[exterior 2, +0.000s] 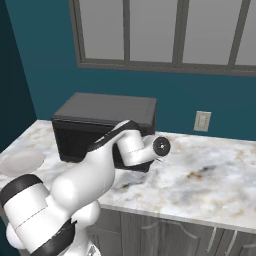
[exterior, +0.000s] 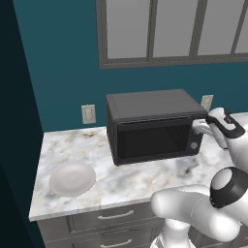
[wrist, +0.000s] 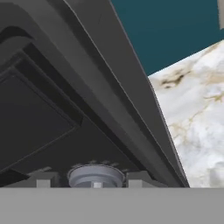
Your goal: Pull the toaster oven rack outwards. Pick up the baguette from the plate and place it on the toaster oven rack. Close the toaster oven door fully and set the temperature to the lowest setting.
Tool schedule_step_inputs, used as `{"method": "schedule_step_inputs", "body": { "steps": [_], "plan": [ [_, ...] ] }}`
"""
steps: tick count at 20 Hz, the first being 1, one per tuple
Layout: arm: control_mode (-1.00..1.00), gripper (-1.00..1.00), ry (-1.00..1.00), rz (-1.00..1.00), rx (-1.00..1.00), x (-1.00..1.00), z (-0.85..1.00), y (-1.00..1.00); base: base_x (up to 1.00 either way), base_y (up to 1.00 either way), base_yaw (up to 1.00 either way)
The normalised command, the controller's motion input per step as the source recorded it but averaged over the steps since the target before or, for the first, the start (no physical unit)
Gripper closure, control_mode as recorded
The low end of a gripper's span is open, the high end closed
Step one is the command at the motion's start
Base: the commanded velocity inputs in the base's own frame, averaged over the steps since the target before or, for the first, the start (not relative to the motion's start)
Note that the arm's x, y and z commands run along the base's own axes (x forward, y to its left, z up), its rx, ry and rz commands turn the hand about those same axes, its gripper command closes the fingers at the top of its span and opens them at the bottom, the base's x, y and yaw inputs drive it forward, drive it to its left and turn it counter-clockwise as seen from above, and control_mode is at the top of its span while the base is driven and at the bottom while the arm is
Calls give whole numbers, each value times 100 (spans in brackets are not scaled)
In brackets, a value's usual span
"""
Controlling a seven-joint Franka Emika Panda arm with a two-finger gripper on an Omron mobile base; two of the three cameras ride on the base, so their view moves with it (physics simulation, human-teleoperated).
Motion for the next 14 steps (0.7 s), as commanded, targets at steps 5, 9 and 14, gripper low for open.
{"method": "schedule_step_inputs", "body": {
  "steps": [5, 9, 14],
  "plan": [
    [-100, 100, 0, 0, -16, 29, 0, 32, 0, 0, 0],
    [-100, 100, 0, 0, -14, 32, 0, 30, 0, 0, 0],
    [-100, 100, -1, 6, -15, 30, 0, 17, 0, 0, 0]
  ]
}}
